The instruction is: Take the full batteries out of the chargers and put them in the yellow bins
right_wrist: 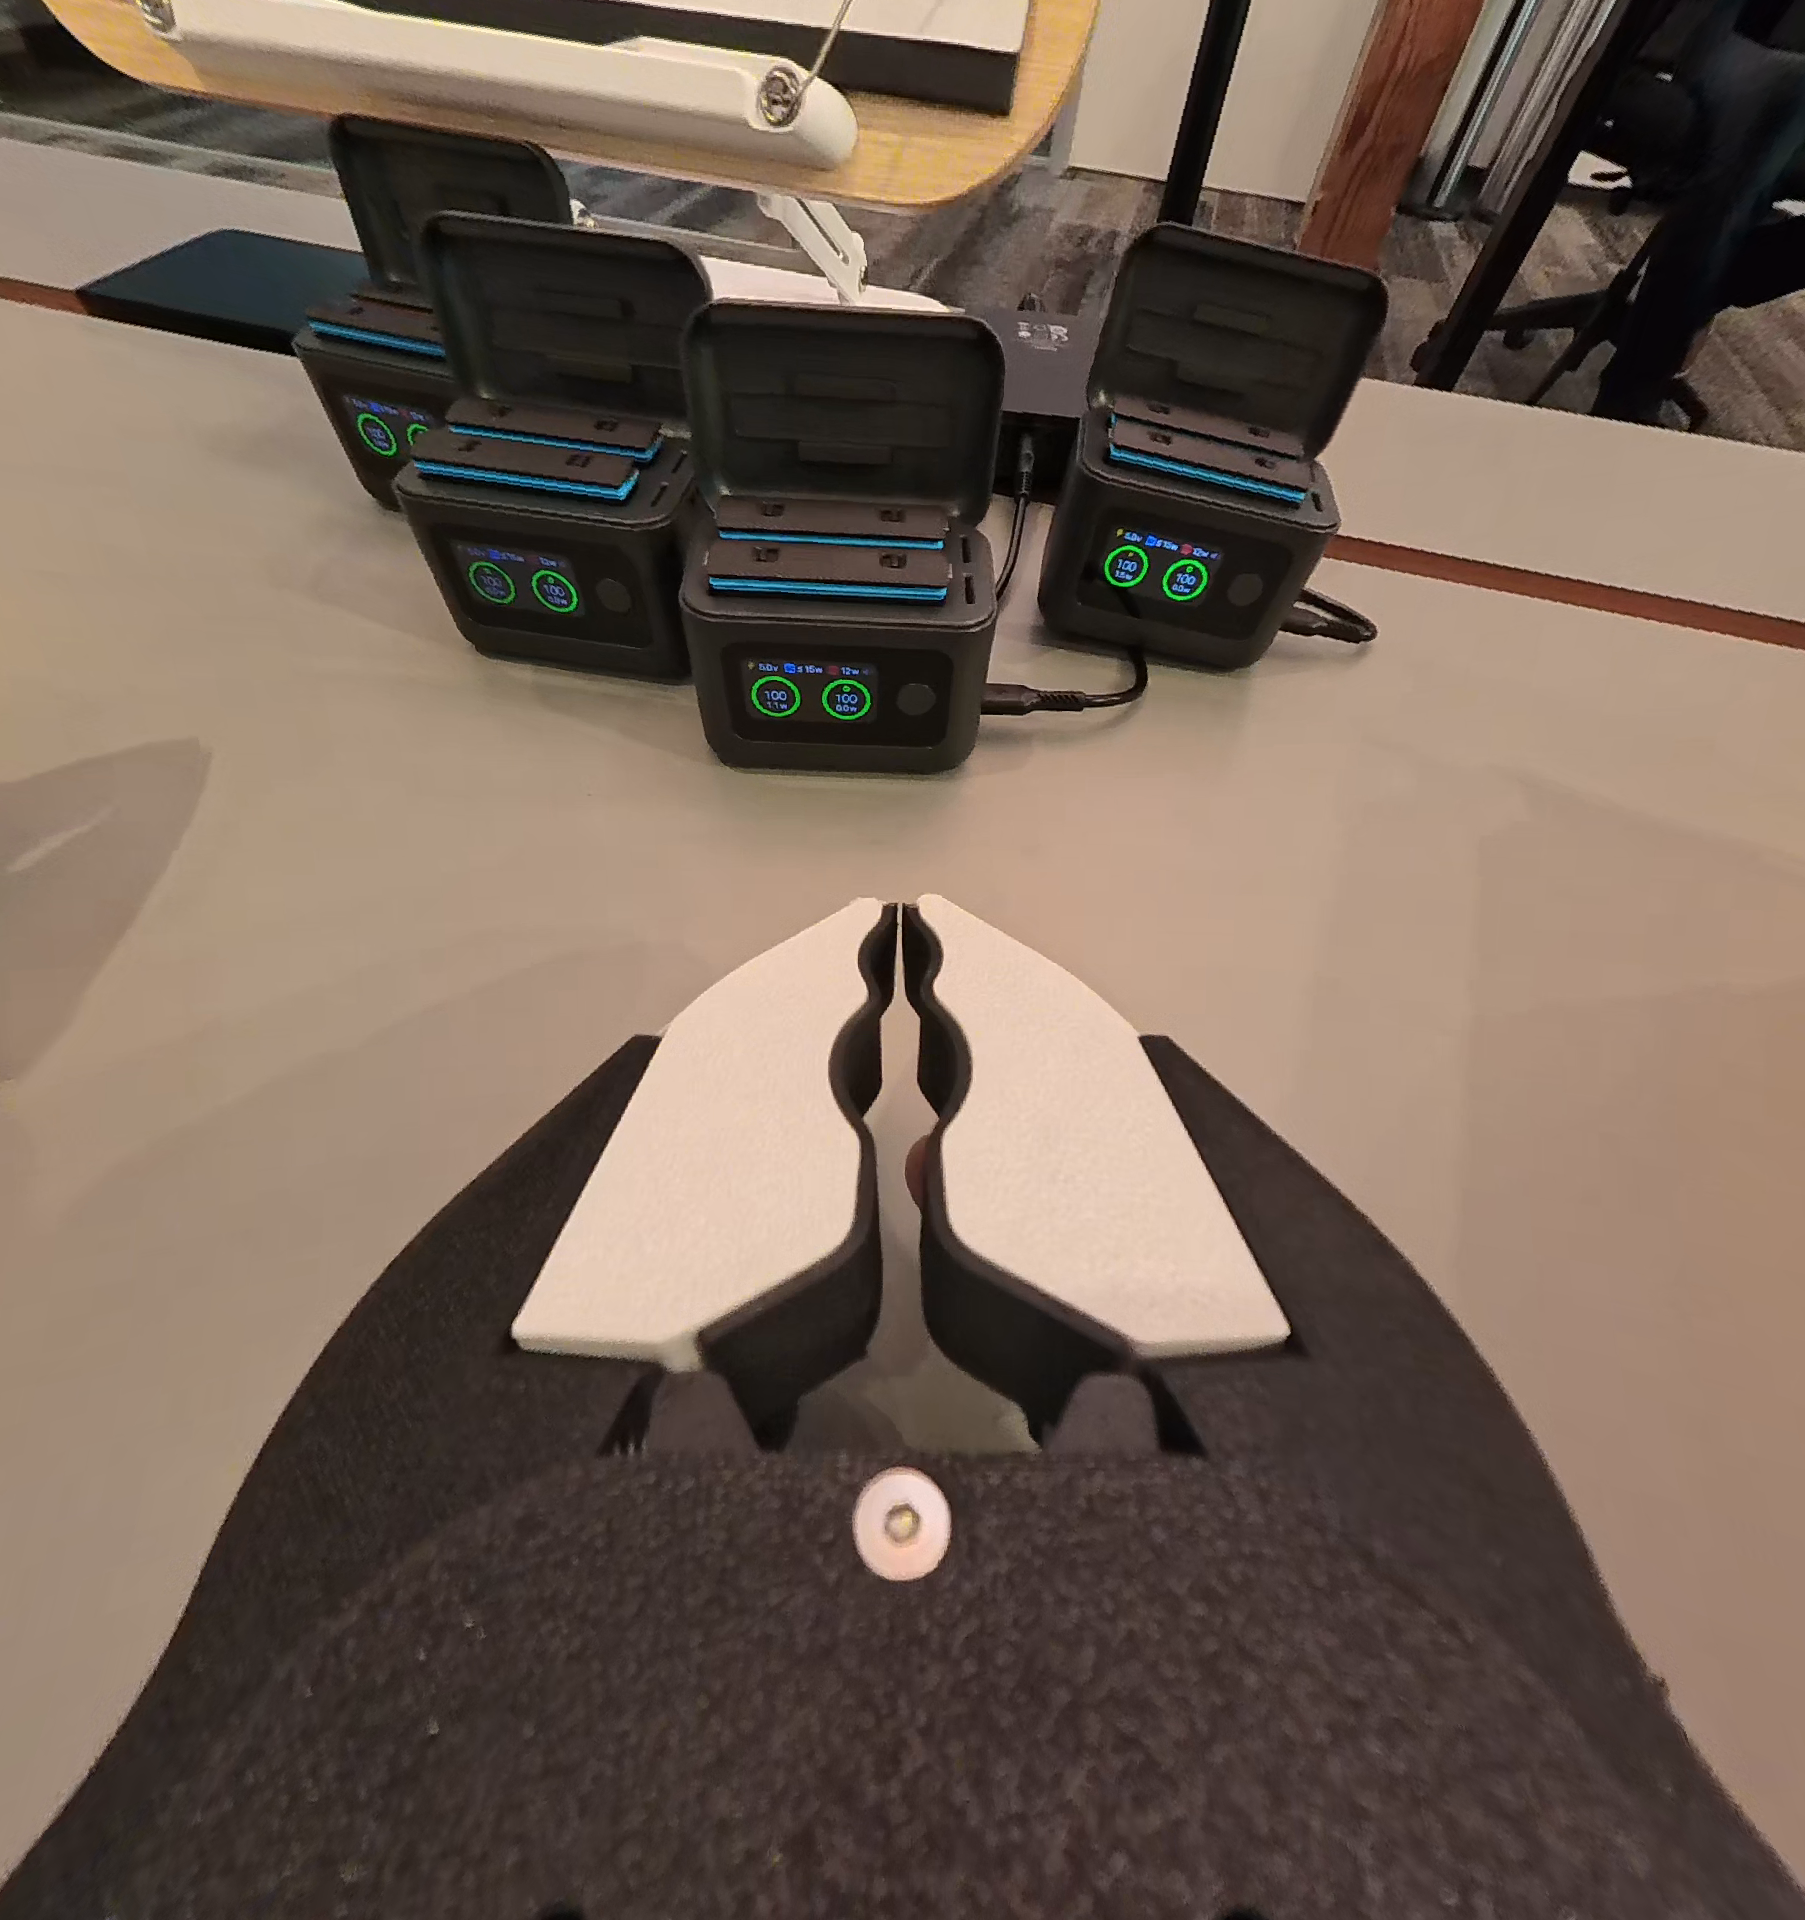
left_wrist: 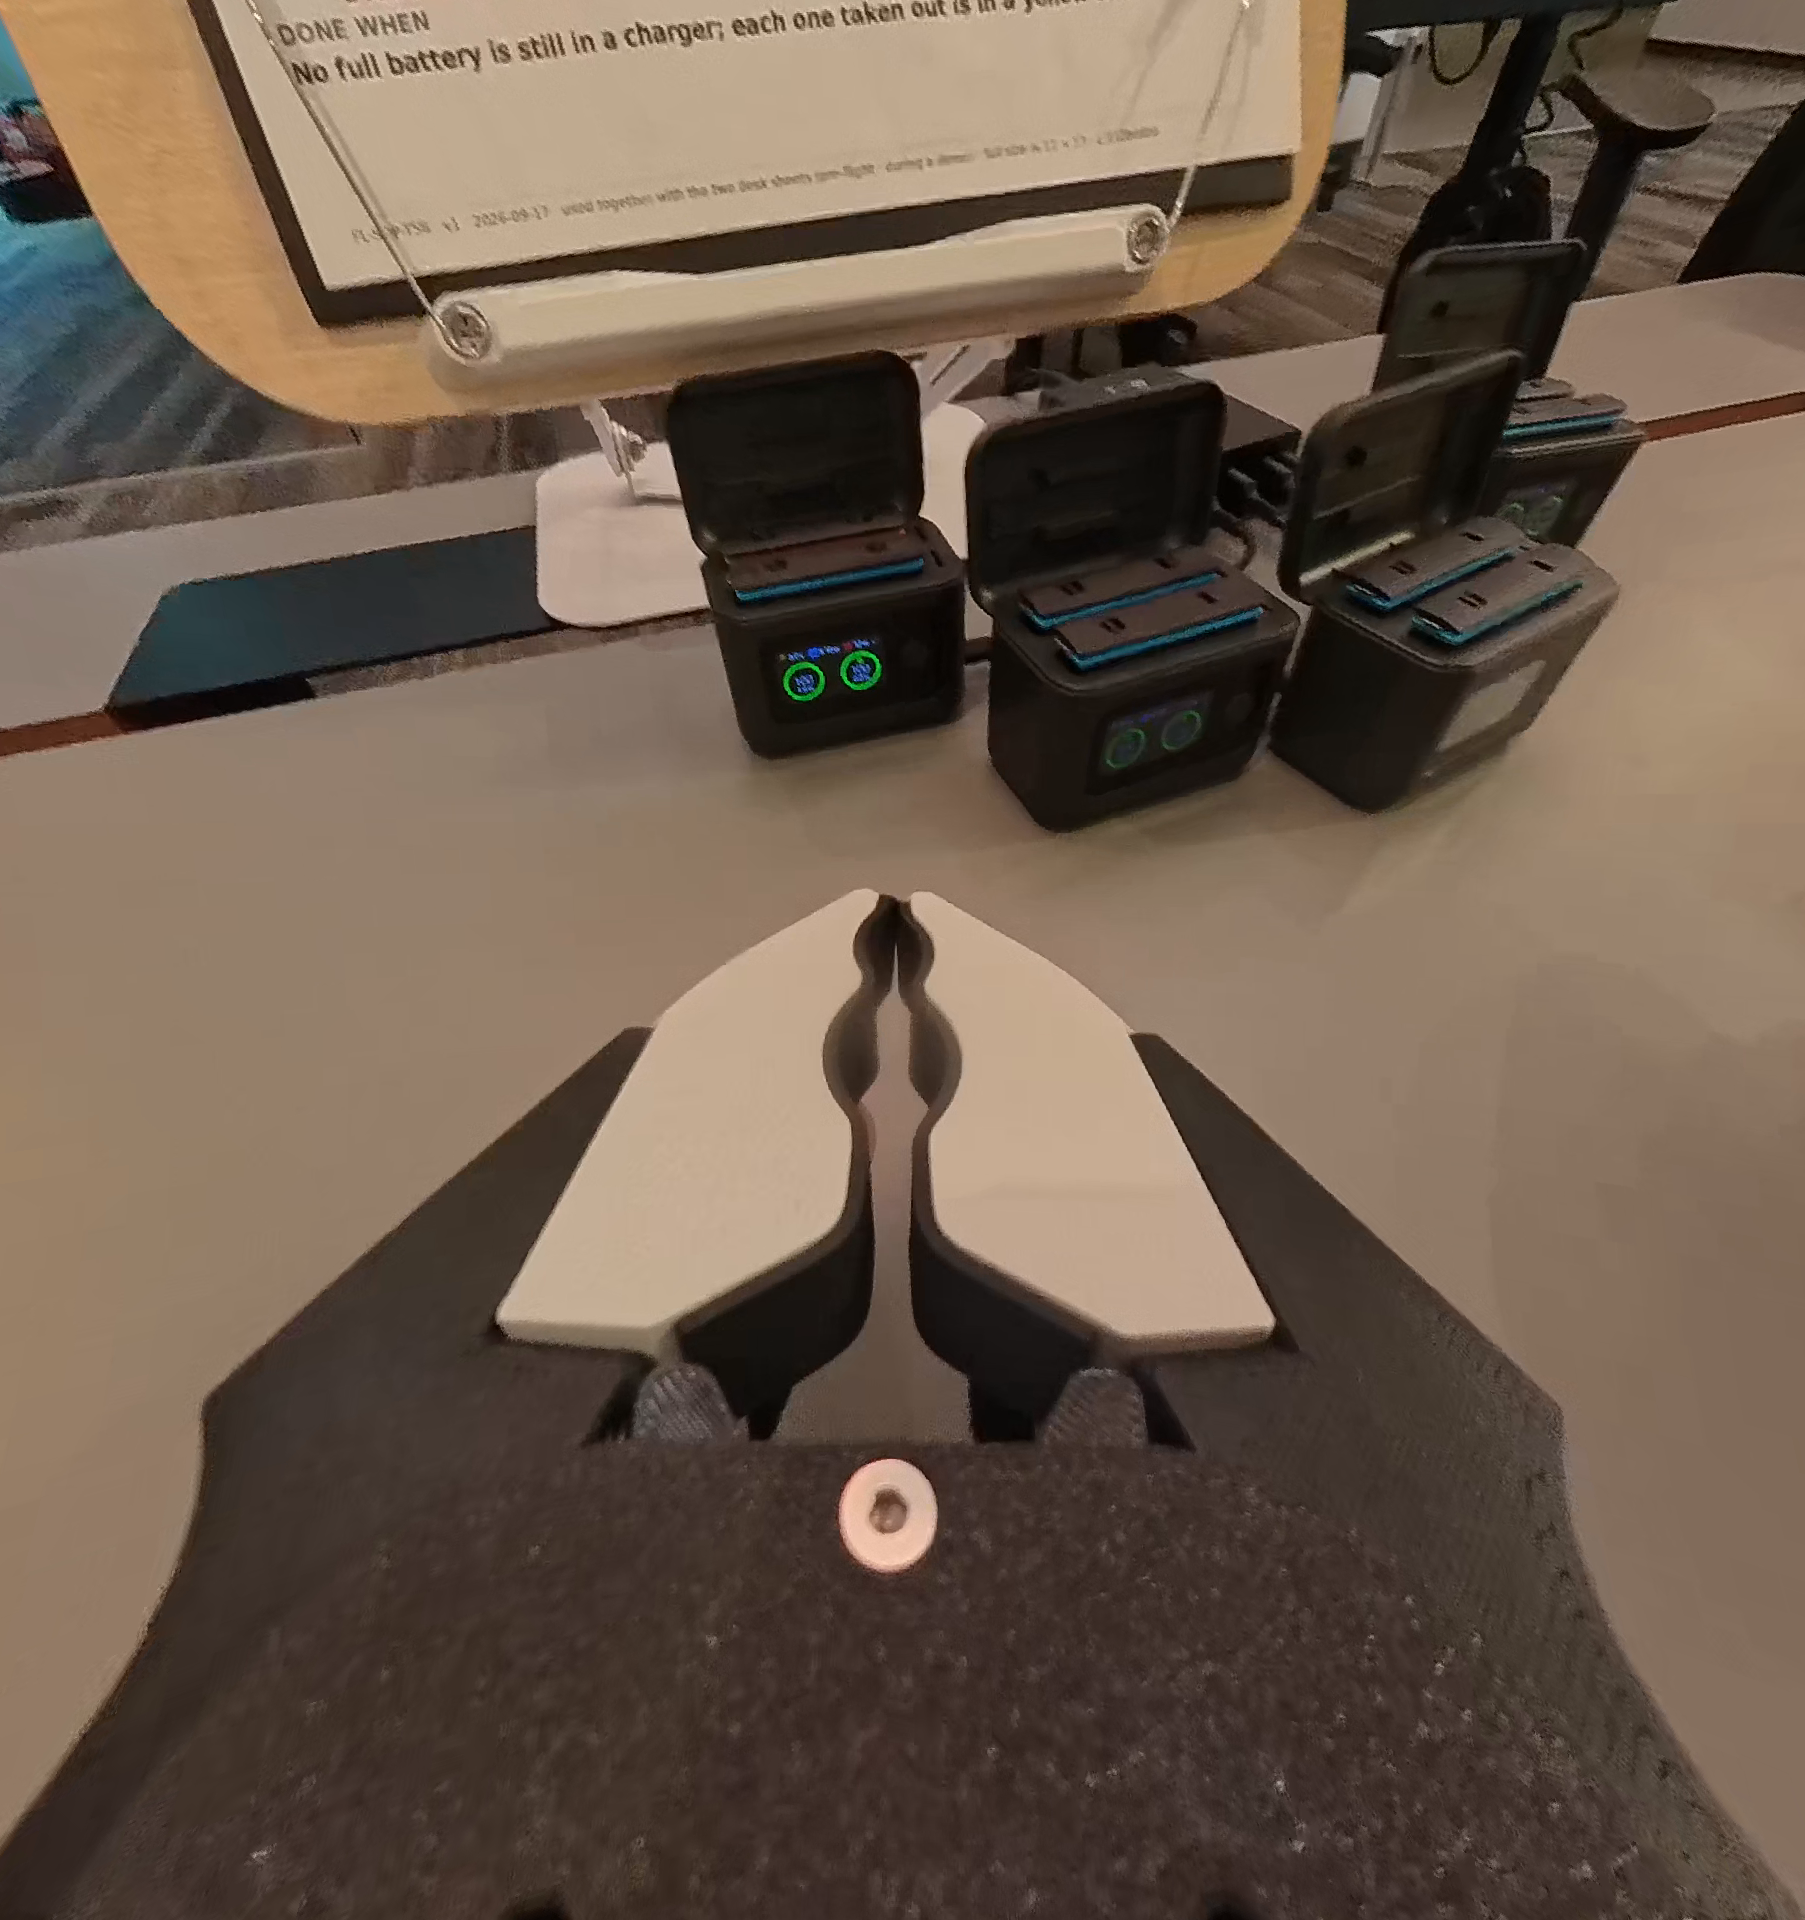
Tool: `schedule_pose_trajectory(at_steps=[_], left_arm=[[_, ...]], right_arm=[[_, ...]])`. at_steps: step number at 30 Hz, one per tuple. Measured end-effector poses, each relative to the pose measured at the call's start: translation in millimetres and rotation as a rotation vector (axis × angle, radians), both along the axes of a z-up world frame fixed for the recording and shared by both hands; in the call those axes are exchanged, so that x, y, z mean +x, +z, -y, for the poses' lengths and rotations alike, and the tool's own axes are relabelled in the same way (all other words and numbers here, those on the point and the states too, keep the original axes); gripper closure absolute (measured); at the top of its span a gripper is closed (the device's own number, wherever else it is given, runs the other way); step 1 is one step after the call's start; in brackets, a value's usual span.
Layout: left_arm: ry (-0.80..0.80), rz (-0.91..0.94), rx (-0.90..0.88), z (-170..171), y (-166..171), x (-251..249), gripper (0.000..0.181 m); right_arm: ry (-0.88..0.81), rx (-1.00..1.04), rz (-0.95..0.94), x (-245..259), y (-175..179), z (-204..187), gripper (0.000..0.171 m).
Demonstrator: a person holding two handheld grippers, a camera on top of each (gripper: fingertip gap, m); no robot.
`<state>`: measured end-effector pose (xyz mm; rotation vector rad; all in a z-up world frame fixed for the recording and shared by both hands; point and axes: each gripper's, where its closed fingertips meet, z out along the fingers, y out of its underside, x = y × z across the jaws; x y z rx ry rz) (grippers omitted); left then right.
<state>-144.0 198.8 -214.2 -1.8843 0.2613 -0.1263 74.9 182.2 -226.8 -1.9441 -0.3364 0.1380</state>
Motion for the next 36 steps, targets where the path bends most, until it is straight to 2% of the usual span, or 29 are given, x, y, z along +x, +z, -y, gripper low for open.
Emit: schedule_pose_trajectory(at_steps=[9,12,15,17,21,28,36], left_arm=[[-0.021,-0.062,0.010,-52,1,-17,0.181],[-0.095,-0.048,-0.043,-72,-6,-15,0.158],[-0.140,-0.042,-0.072,-92,-12,-14,0.143],[-0.193,-0.021,-0.110,-101,-16,-8,0.122],[-0.231,-0.053,-0.150,-119,-24,-6,0.101],[-0.346,-0.105,-0.273,-136,-44,7,0.084],[-0.497,-0.068,-0.330,-150,-48,14,0.079]], right_arm=[[0.013,0.005,0.007,-4,0,0,0.171],[0.022,0.004,0.001,-5,0,0,0.171],[0.035,0.002,-0.014,-6,1,0,0.171],[0.046,-0.002,-0.031,-8,2,0,0.171],[0.066,-0.005,-0.058,-12,4,0,0.170],[0.098,-0.002,-0.067,-17,8,1,0.170],[0.115,-0.010,-0.085,-16,10,2,0.171]])
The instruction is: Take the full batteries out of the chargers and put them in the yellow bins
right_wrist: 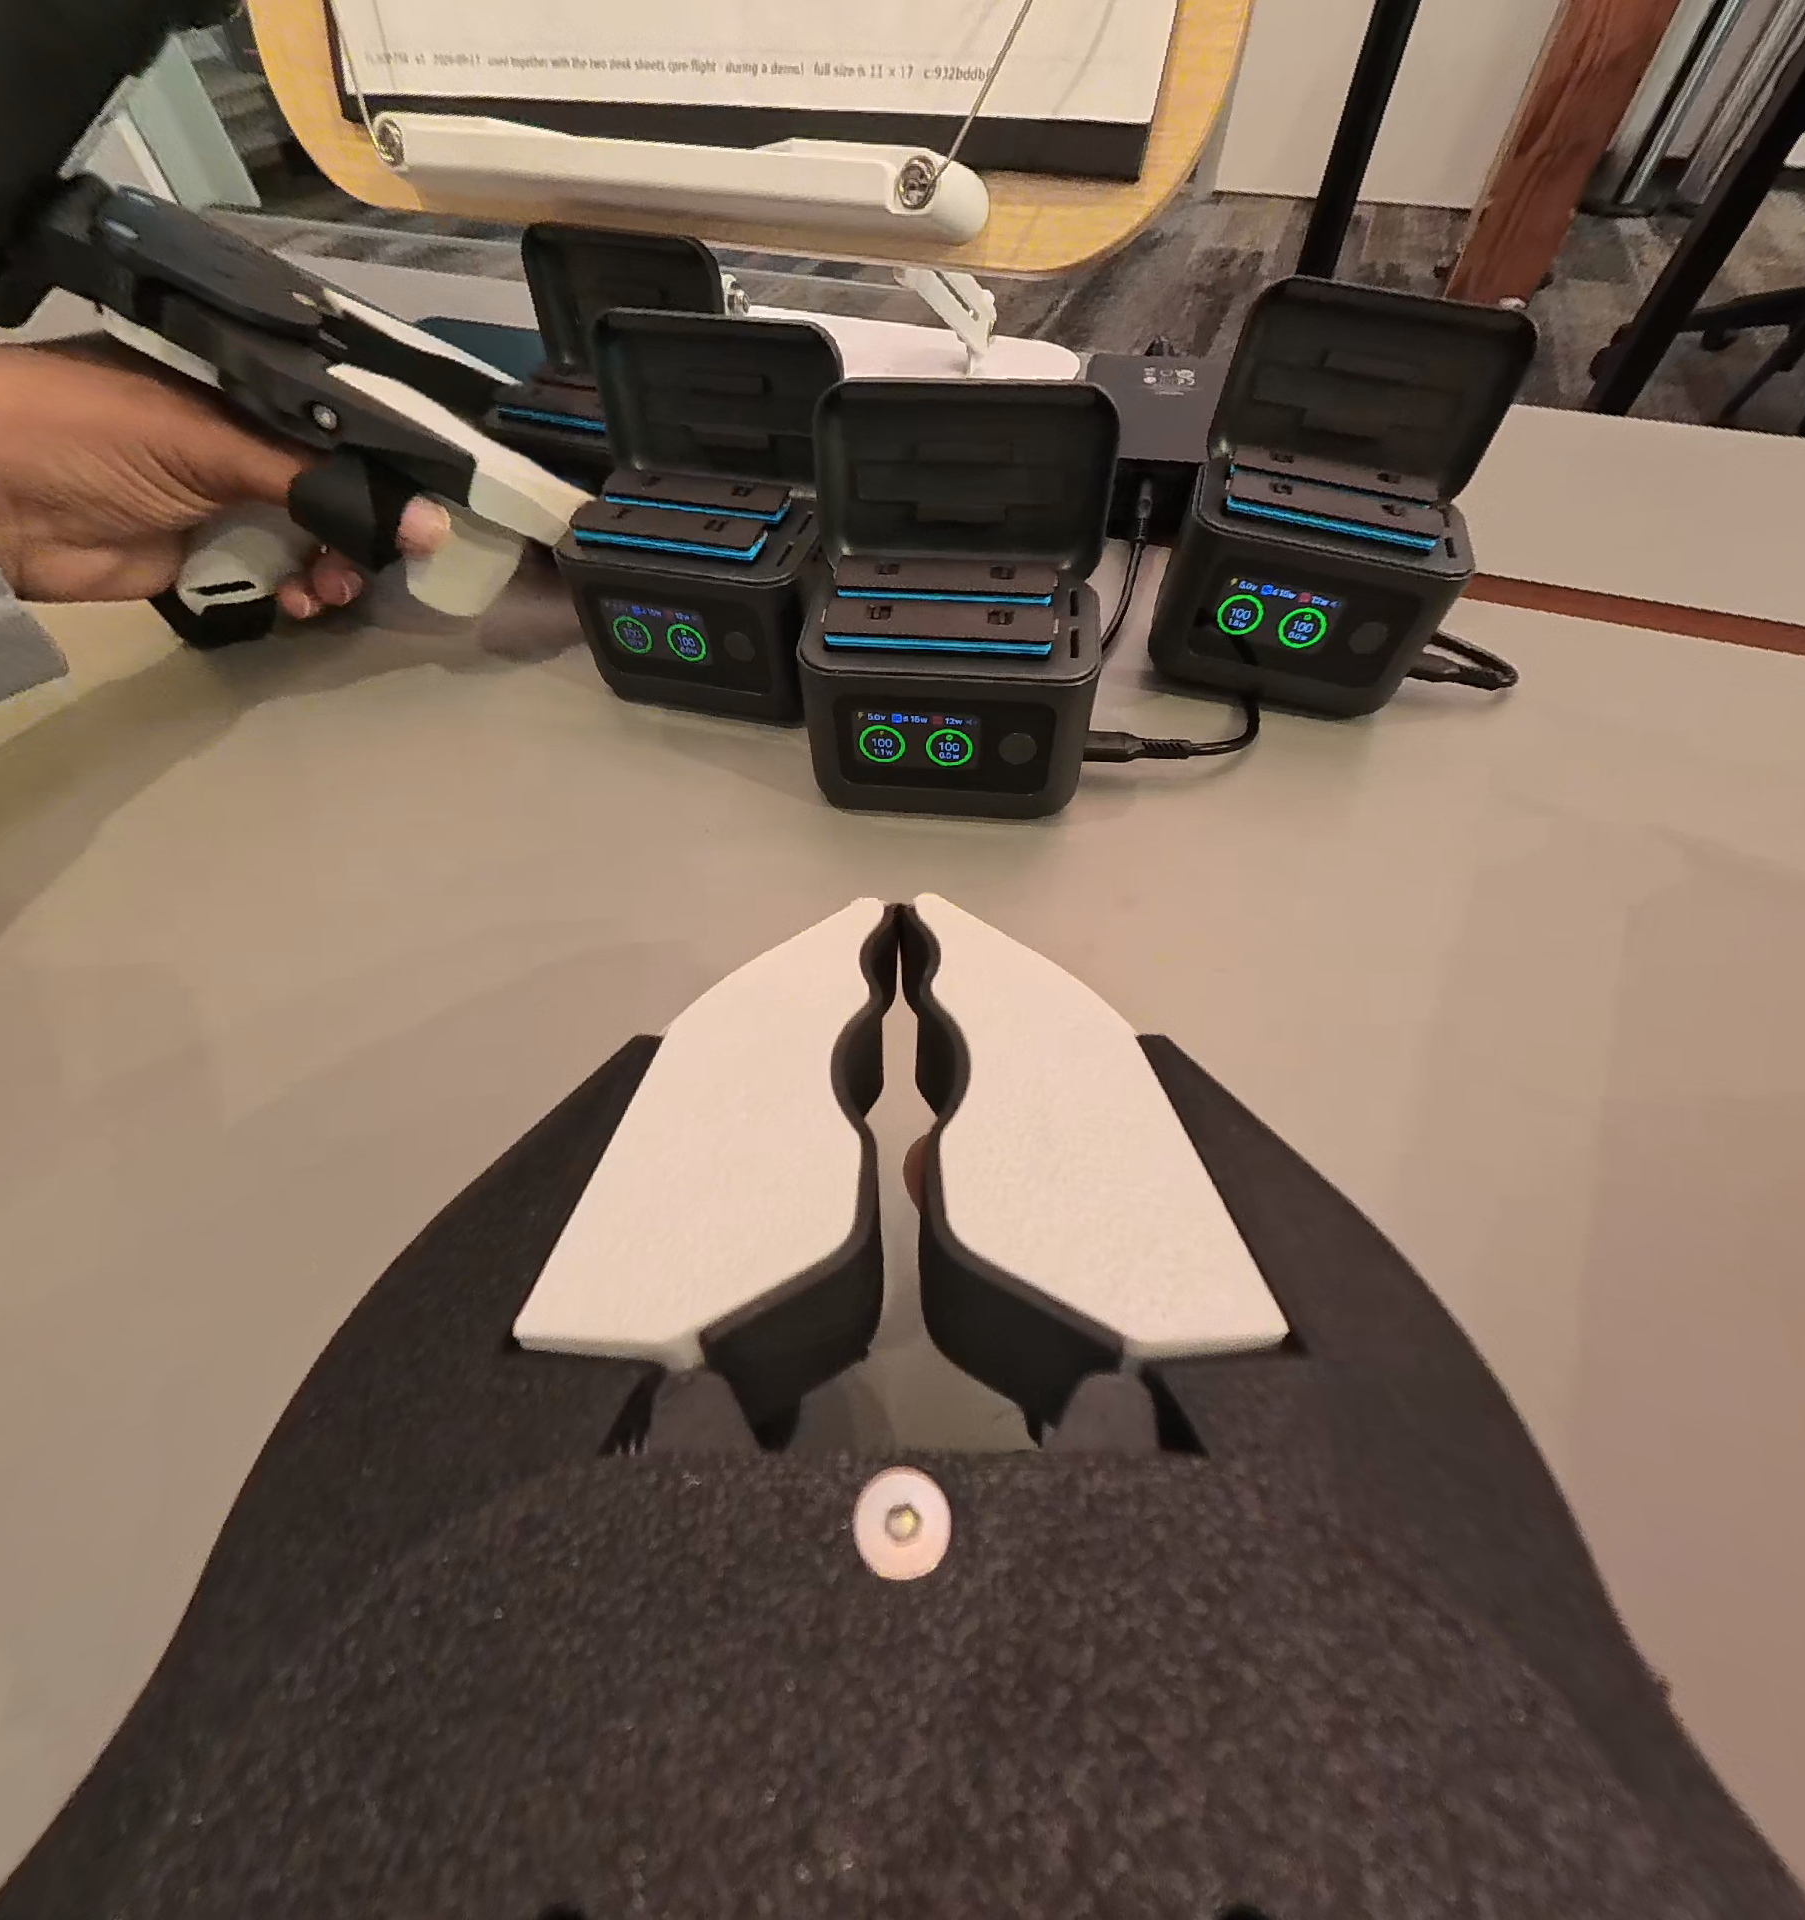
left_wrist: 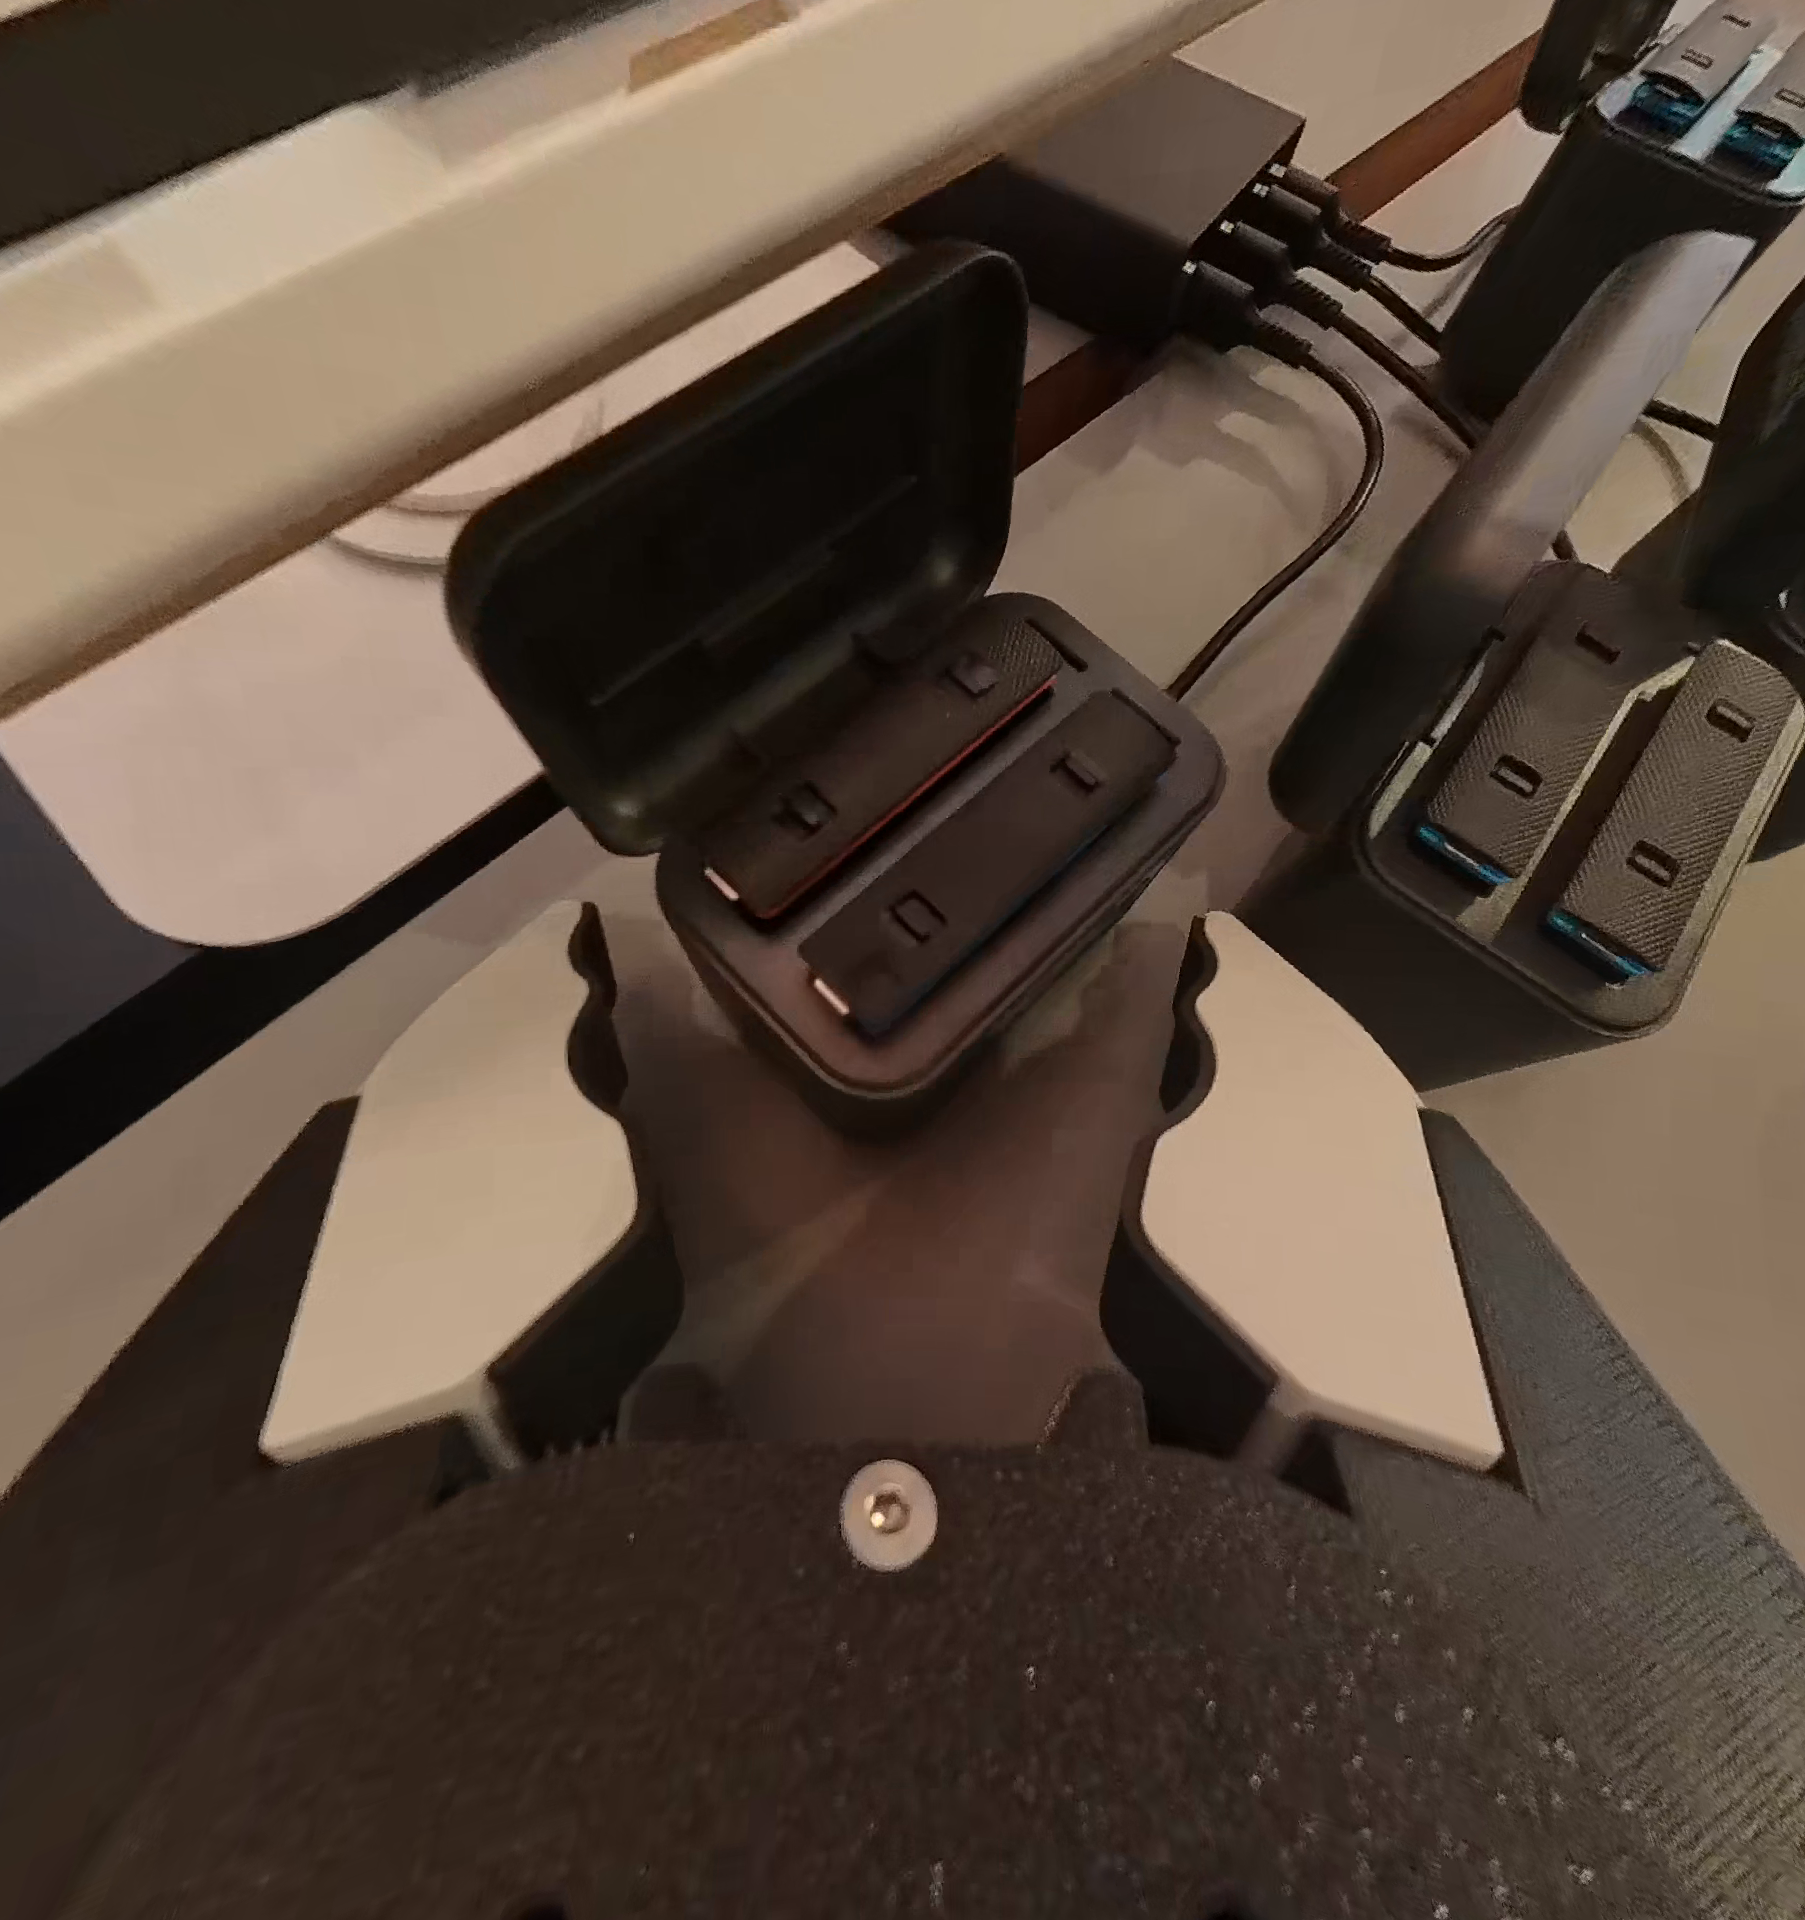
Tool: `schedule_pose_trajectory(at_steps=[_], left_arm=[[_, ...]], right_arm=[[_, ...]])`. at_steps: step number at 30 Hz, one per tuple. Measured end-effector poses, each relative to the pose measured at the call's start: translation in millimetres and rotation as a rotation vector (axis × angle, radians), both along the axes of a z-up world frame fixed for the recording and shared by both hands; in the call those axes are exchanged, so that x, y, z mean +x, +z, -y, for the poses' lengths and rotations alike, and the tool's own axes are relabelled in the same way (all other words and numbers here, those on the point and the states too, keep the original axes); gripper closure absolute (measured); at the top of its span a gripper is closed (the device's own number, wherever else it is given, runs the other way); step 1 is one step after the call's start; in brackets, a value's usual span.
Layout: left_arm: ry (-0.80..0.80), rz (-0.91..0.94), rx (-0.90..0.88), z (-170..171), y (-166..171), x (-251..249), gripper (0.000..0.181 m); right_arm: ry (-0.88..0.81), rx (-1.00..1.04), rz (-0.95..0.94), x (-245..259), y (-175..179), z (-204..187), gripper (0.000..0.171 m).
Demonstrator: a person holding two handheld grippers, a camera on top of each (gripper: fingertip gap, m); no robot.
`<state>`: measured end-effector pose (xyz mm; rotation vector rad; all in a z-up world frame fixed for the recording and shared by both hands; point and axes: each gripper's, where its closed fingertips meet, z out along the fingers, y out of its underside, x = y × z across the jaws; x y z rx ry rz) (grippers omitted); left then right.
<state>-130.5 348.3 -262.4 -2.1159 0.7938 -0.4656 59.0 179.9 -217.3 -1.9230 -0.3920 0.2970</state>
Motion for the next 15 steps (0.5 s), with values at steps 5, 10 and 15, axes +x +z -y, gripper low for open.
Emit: schedule_pose_trajectory(at_steps=[5,10,15], left_arm=[[-0.089,-0.018,0.007,-5,-1,5,0.083],[-0.136,-0.053,0.027,-6,-3,10,0.092],[-0.137,-0.061,0.064,4,0,3,0.107]], right_arm=[[0.016,-0.024,-0.020,-2,-3,0,0.171],[0.037,-0.023,-0.015,-7,-3,0,0.171],[0.060,-0.010,-0.001,-11,-3,3,0.171]])
